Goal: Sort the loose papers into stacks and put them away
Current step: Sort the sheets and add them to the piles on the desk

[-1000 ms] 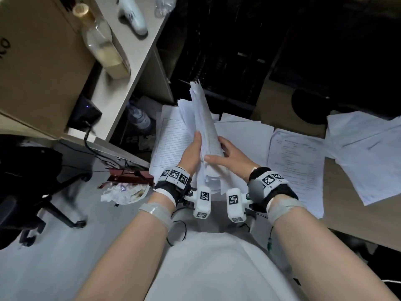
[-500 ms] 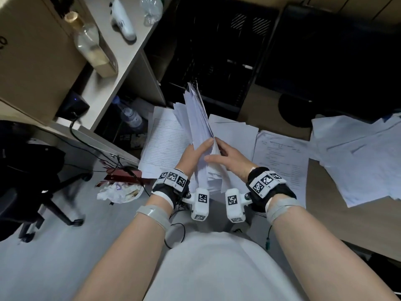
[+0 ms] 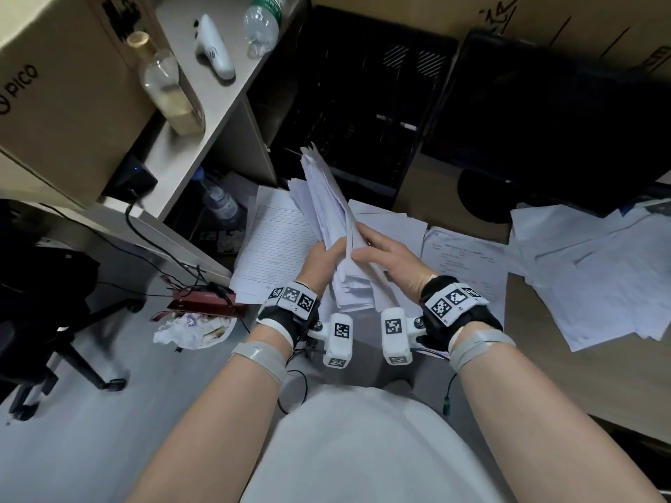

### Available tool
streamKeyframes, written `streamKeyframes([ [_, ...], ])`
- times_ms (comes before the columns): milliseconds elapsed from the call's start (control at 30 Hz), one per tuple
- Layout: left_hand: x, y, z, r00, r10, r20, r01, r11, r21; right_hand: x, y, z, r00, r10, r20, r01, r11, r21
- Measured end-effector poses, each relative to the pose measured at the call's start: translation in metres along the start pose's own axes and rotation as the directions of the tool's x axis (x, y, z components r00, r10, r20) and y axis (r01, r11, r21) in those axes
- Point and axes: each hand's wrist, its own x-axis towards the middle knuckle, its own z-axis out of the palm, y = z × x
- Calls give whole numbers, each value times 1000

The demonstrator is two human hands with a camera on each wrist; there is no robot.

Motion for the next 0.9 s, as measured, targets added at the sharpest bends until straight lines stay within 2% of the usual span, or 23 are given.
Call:
streamKeyframes([
  [200,16,3,-37,990,123,-63,-111,981,162,11,-9,22,997,-67,-33,66,997,-31],
  [333,33,8,-53,986,123,-112,-97,973,210,24,-13,36,995,-40,-88,28,991,-134],
  [400,35,16,-57,992,104,-73,-88,977,195,27,-16,42,989,-58,-134,37,987,-158],
  [467,34,22,-61,997,77,14,-79,984,162,31,-13,46,984,-66,-164,41,987,-153],
  [567,34,22,-65,994,28,109,-41,993,113,38,-11,52,983,-57,-174,30,988,-152],
  [700,35,21,-70,988,-51,147,39,996,86,40,-11,58,981,-83,-178,55,986,-160],
  [900,24,20,-64,993,-11,117,17,999,-51,31,-14,50,986,-119,-118,94,975,-203],
])
